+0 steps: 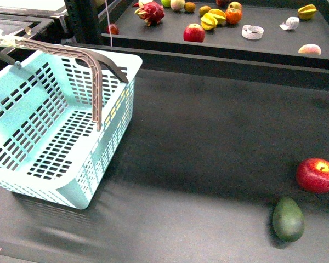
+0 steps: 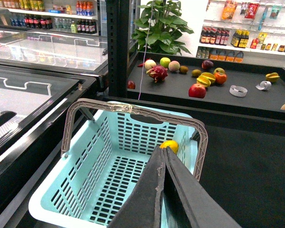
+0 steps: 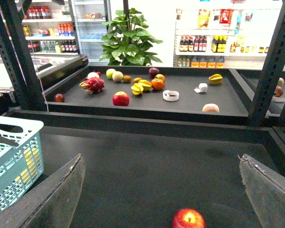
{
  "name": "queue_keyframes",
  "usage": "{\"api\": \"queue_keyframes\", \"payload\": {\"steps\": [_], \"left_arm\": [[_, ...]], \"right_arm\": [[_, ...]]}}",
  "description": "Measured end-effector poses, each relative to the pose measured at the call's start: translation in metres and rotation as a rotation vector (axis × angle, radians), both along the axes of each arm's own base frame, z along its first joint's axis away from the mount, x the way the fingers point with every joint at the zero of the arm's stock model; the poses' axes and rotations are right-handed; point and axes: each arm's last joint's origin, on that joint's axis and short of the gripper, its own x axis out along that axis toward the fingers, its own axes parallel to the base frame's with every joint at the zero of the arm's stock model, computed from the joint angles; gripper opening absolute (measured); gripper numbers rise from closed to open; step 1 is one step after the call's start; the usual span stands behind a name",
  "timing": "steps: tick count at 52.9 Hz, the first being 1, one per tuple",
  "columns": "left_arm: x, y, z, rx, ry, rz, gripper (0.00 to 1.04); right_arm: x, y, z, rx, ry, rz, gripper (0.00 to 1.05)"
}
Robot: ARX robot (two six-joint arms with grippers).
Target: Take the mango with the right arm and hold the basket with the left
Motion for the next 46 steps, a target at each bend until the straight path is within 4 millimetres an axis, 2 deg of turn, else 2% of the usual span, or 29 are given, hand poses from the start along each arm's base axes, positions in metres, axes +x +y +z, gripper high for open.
{"api": "queue_keyframes", "payload": {"steps": [27,34,46], "left_arm": [[-0.012,0.000,0.000,0.000,0.000,0.000,0.04],[-0.023,0.000,-0.004,0.000,0.010,0.000,0.04],[-0.023,0.000,-0.003,0.000,0.006,0.000,0.04]], "right_arm": [[0.000,0.000,0.000,0.000,0.000,0.000,0.97],[0.000,0.000,0.000,0.000,0.000,0.000,0.97],[0.000,0.000,0.000,0.000,0.000,0.000,0.97]]}}
